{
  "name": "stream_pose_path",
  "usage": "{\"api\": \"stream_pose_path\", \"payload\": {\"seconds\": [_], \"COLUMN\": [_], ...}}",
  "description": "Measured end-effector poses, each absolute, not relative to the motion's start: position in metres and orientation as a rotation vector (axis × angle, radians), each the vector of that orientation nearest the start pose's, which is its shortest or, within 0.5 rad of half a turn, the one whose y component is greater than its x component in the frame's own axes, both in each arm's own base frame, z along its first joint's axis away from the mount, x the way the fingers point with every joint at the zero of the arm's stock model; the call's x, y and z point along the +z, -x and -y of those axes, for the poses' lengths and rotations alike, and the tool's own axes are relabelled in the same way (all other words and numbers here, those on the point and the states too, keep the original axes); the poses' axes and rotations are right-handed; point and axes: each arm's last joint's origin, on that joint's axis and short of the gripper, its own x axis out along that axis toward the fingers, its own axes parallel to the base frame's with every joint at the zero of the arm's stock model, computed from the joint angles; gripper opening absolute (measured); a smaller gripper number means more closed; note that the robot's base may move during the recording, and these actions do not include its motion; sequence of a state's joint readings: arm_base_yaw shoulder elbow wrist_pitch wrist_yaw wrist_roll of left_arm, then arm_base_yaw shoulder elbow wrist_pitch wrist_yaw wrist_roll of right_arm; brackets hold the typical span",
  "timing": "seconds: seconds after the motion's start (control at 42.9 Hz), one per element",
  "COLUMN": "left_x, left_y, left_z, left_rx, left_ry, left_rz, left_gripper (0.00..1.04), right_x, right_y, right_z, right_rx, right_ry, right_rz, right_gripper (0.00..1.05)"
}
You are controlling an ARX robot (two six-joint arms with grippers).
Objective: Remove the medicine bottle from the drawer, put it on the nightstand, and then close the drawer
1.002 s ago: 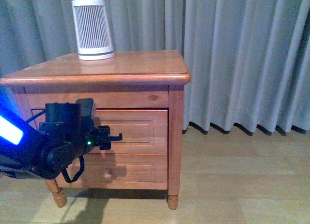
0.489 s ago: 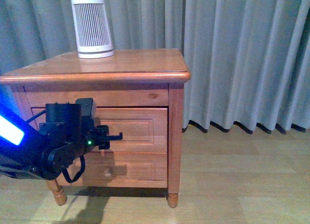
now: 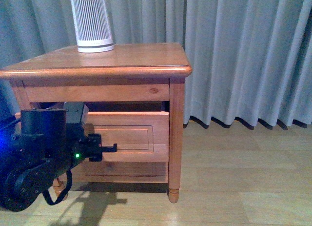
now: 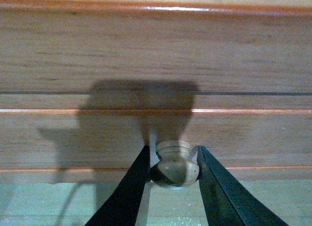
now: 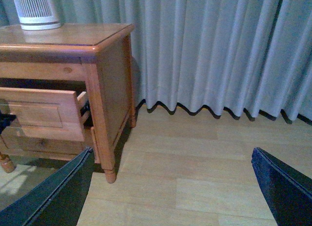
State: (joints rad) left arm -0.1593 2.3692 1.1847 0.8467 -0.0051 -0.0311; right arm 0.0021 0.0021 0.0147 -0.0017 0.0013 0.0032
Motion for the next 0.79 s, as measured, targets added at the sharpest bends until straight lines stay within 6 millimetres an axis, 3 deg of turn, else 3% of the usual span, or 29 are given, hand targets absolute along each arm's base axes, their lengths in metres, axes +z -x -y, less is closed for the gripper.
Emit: {"api": "stream_pose_path", "payload": {"seconds": [0.21,0.629,0.792], "left_x": [0.052,0.049,0.052], "left_y": [-0.415,-0.329,-0.314], "left_z": [0.066,0.052,0.049], "left_rx": [-0.141,-0.119,-0.095], "left_ry": [-0.004,0.000,0.004], "left_rz": [-0.348,-0.356,-0.342], "left_gripper": [0.25,0.25,0.25], "right_x": [0.168,0.168,0.168], "right_y": [-0.097,-0.097,-0.097], "right_z": [0.000,0.000,0.000], "right_rx": [0.001,0.000,0.001], "right_ry": [-0.003,-0.003,-0.003], "right_rz": [0.011,0.011,0.011], "right_gripper": [0.98,0.98,0.98]}}
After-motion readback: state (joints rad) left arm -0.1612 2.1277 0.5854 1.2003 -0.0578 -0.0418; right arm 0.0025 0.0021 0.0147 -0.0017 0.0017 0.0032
